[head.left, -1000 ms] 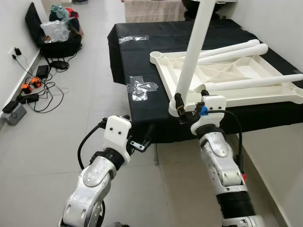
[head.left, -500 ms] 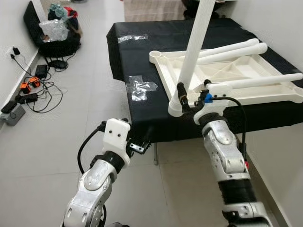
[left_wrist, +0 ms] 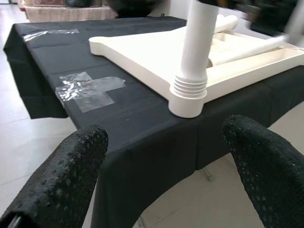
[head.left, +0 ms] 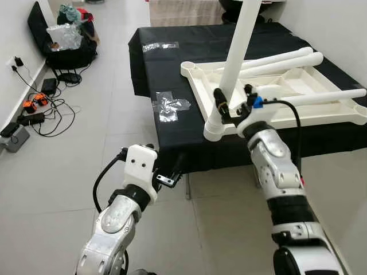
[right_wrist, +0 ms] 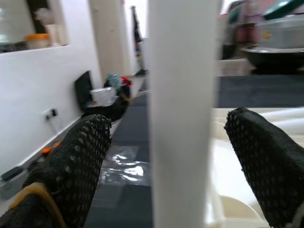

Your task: Building children table

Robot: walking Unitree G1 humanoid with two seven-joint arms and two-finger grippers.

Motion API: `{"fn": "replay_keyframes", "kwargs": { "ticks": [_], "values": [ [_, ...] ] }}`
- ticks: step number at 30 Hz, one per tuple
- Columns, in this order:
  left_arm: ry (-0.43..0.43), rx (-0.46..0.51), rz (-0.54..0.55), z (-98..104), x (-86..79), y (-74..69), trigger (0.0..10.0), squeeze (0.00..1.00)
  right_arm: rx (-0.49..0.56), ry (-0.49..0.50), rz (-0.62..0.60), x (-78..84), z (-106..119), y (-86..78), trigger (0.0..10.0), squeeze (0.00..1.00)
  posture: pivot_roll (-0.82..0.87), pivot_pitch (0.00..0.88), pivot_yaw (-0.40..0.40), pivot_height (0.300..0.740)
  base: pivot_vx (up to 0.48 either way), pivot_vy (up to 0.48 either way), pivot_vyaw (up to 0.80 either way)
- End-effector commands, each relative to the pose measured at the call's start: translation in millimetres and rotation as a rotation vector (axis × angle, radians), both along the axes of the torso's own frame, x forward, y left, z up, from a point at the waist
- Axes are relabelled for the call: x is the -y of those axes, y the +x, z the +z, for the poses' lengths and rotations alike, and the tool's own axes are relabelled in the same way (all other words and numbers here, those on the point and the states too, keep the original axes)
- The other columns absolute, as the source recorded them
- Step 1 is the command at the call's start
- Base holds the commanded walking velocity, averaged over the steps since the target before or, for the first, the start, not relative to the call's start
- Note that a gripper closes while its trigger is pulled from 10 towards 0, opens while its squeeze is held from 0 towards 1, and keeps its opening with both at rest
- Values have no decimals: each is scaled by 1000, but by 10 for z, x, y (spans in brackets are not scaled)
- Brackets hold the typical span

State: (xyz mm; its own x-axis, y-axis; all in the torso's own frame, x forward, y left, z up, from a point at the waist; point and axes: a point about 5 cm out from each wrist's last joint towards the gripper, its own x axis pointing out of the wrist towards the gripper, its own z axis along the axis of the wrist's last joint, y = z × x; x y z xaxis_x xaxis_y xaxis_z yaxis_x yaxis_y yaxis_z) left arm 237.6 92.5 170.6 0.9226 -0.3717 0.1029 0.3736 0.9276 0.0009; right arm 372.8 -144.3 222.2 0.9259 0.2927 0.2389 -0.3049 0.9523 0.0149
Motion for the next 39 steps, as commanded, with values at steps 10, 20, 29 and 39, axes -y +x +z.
{"fn": "replay_keyframes", "kwargs": {
  "ticks": [10, 20, 29, 39],
  "values": [
    [4, 5, -12, 12, 28, -15, 10000, 0, -9, 4, 71, -19, 175, 252, 10000, 0, 18, 70, -78, 740, 0, 0, 0],
    [12, 5, -17, 12, 44, -39, 10000, 0, -174, -31, 359, -11, 120, 337, 10000, 0, 41, 64, -94, 740, 0, 0, 0],
    [16, 5, -21, 9, 52, -37, 10000, 0, -176, -122, 313, -19, 108, 389, 0, 0, 42, 63, -95, 740, 0, 0, 0],
    [20, 5, -16, 8, 49, -40, 10000, 0, -148, -113, 275, -106, 126, 410, 0, 0, 48, 61, -96, 740, 0, 0, 0]
  ]
}}
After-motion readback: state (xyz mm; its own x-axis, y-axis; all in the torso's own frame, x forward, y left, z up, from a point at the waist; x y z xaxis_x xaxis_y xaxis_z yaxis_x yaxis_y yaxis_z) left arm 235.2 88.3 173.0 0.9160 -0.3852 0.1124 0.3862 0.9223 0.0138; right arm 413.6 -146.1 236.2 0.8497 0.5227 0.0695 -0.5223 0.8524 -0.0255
